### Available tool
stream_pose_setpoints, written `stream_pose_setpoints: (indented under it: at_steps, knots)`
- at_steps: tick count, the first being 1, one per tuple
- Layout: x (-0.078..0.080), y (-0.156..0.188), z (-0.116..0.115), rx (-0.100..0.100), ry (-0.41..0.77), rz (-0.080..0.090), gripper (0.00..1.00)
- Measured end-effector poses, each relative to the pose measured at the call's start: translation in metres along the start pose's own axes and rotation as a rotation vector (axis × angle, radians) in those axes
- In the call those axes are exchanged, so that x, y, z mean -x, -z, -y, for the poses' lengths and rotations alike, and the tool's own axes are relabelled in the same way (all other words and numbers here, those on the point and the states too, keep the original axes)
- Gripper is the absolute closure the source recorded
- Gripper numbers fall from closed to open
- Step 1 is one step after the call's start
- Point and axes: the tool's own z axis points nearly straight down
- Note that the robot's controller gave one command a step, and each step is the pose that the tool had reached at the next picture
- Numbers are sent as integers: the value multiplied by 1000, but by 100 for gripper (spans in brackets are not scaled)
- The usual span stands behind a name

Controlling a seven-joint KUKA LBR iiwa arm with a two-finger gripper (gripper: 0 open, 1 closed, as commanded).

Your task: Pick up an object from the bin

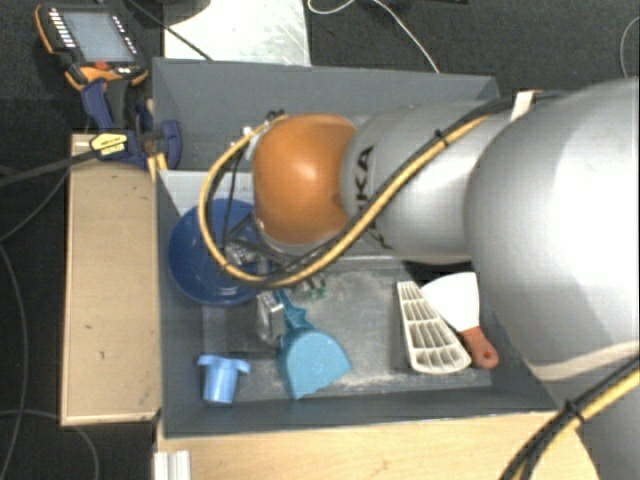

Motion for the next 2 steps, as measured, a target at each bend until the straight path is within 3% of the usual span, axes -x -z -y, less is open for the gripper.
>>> stream_pose_setpoints:
  at_steps: [1,2]
  knots:
    - [20,-23,1,7,-167,7,100]
    - [20,-23,1,7,-167,7,100]
